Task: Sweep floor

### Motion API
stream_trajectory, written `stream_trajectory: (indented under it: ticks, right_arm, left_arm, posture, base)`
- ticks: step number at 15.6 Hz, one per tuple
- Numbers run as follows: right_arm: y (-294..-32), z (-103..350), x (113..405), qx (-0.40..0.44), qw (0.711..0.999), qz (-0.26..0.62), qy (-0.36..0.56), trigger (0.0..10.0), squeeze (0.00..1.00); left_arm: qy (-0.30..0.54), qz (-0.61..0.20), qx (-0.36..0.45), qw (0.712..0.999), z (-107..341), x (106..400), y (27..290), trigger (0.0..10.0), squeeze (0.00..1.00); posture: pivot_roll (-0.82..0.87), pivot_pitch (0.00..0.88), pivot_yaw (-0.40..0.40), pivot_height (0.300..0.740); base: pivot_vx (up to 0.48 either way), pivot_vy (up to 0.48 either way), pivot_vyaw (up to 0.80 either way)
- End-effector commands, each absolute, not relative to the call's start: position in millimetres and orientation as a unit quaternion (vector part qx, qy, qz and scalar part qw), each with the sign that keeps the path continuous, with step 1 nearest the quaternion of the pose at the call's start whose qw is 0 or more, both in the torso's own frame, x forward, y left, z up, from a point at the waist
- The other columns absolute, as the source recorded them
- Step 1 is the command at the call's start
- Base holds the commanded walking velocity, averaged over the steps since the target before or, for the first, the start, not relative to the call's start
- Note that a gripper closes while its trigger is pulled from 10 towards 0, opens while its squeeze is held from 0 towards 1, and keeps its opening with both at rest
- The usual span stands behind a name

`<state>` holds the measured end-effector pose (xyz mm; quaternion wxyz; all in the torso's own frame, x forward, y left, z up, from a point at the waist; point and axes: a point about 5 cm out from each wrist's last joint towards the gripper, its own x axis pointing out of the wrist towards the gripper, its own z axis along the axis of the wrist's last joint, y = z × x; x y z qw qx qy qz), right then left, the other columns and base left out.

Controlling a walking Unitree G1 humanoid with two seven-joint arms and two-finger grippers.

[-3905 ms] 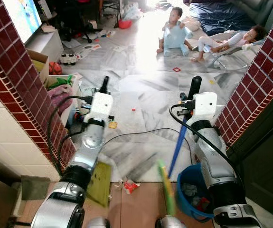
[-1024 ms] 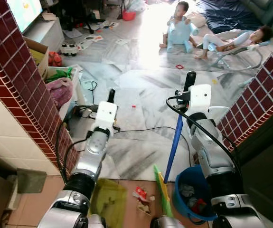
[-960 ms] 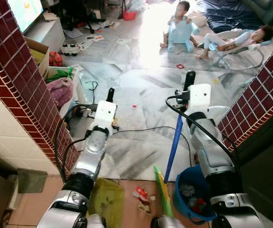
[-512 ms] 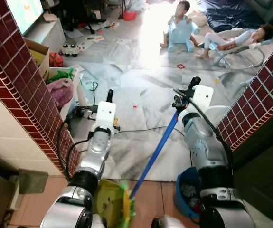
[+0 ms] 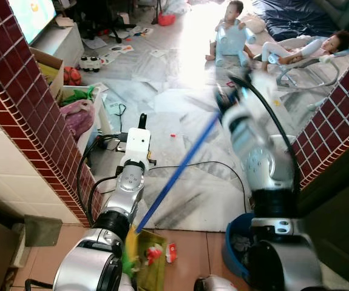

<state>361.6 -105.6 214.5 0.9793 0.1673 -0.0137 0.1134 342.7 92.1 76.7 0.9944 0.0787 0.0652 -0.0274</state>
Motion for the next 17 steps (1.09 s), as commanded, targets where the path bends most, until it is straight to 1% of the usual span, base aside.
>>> stream_trajectory:
  ticks: [1, 2, 3, 4, 5, 6, 8, 9, 11, 15, 16, 17]
  right_arm:
    - [-106, 244, 359, 0.125, 0.979, 0.135, -0.089, 10.0, 0.0]
    - [-111, 249, 355, 0.057, 0.979, 0.142, -0.132, 10.0, 0.0]
    - [-114, 248, 354, 0.041, 0.979, 0.141, -0.14, 10.0, 0.0]
    - [-126, 237, 353, 0.028, 0.984, 0.118, -0.131, 10.0, 0.0]
    - [-129, 235, 352, 0.026, 0.985, 0.114, -0.129, 10.0, 0.0]
    - [-138, 228, 349, -0.001, 0.987, 0.097, -0.125, 10.0, 0.0]
    - [-144, 217, 345, -0.023, 0.99, 0.084, -0.111, 10.0, 0.0]
    - [-145, 210, 343, -0.022, 0.992, 0.081, -0.099, 10.0, 0.0]
    - [-144, 183, 338, -0.011, 0.997, 0.069, -0.042, 10.0, 0.0]
    - [-139, 166, 335, -0.005, 0.997, 0.071, -0.001, 10.0, 0.0]
    - [-138, 162, 335, 0.003, 0.998, 0.069, 0.015, 10.0, 0.0]
    - [-139, 154, 335, 0.036, 0.997, 0.055, 0.048, 10.0, 0.0]
  left_arm:
    - [0.089, -0.033, 0.064, 0.993, 69, 340, 87, 10.0, 0.0]
    - [0.088, -0.036, 0.056, 0.994, 69, 340, 86, 10.0, 0.0]
    - [0.087, -0.037, 0.051, 0.994, 69, 340, 86, 10.0, 0.0]
    - [0.093, -0.042, 0.049, 0.994, 68, 340, 84, 10.0, 0.0]
    - [0.093, -0.043, 0.049, 0.994, 68, 340, 84, 10.0, 0.0]
    - [0.097, -0.043, 0.053, 0.993, 67, 340, 84, 10.0, 0.0]
    - [0.097, -0.037, 0.056, 0.993, 67, 341, 85, 10.0, 0.0]
    - [0.095, -0.031, 0.06, 0.993, 67, 341, 86, 10.0, 0.0]
    - [0.042, 0.007, 0.074, 0.996, 80, 345, 97, 10.0, 0.0]
    - [0.023, 0.006, 0.079, 0.997, 86, 345, 98, 10.0, 0.0]
    - [0.03, 0.007, 0.081, 0.996, 83, 344, 98, 10.0, 0.0]
    - [0.041, 0.012, 0.077, 0.996, 79, 344, 99, 10.0, 0.0]
  posture:
    - [-0.14, 0.0, -0.008, 0.74]
    - [-0.14, 0.0, -0.007, 0.74]
    - [-0.14, 0.0, -0.008, 0.74]
    - [-0.14, 0.0, -0.009, 0.74]
    - [-0.14, 0.0, -0.009, 0.74]
    - [-0.14, 0.0, -0.007, 0.74]
    - [-0.14, 0.0, -0.006, 0.74]
    - [-0.14, 0.0, -0.005, 0.74]
    - [-0.14, 0.0, -0.003, 0.74]
    - [-0.14, 0.0, -0.006, 0.74]
    - [-0.14, 0.0, -0.006, 0.74]
    - [-0.14, 0.0, -0.007, 0.74]
  base:
    - [0.0, 0.0, 0.0]
    - [0.0, 0.0, 0.0]
    - [0.0, 0.0, 0.0]
    - [0.0, 0.0, 0.0]
    - [0.0, 0.0, 0.0]
    - [0.0, 0.0, 0.0]
    - [0.0, 0.0, 0.0]
    - [0.0, 0.0, 0.0]
    - [0.0, 0.0, 0.0]
    - [0.0, 0.0, 0.0]
    - [0.0, 0.0, 0.0]
    - [0.0, 0.0, 0.0]
